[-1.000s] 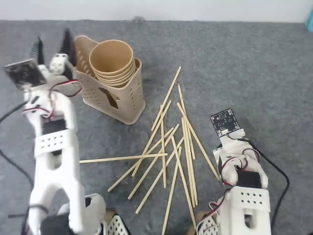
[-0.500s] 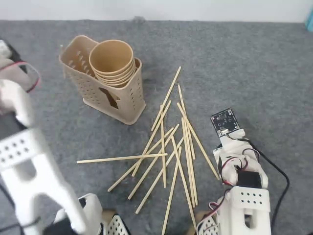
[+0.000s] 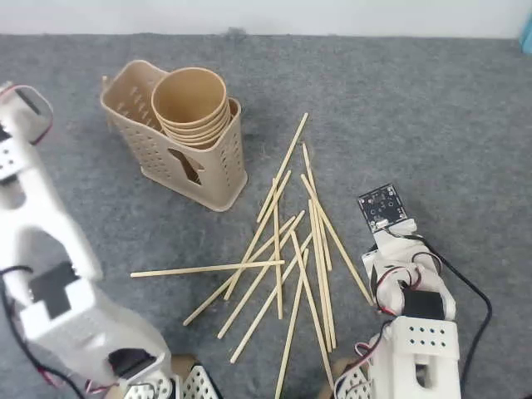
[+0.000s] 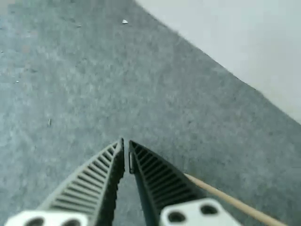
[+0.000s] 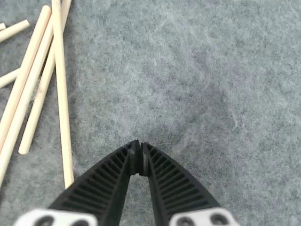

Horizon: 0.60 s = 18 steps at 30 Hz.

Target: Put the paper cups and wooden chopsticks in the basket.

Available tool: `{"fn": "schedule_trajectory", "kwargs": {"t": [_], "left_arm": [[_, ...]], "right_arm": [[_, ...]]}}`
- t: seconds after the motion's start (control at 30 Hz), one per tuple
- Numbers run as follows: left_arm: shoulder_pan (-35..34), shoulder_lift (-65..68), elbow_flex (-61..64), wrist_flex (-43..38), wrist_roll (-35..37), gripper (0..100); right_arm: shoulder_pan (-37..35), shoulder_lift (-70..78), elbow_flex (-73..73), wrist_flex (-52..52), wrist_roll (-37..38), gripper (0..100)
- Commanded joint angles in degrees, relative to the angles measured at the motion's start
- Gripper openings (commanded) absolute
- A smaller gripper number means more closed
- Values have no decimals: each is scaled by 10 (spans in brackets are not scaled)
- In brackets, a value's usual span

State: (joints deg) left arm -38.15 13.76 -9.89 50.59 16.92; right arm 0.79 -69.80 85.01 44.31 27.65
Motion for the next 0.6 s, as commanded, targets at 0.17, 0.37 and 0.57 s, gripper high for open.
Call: {"fn": "schedule_trajectory", "kwargs": {"t": [0.17, 0.37, 0.57], "left_arm": [[-14, 33, -36, 74, -202, 117], [-22, 33, 90, -140, -374, 156], [-24, 1, 251, -297, -400, 160]], "right_arm": [[-6, 3, -1, -10, 9, 8], [-7, 3, -1, -10, 9, 8], [-7, 3, 0, -11, 20, 8]]}}
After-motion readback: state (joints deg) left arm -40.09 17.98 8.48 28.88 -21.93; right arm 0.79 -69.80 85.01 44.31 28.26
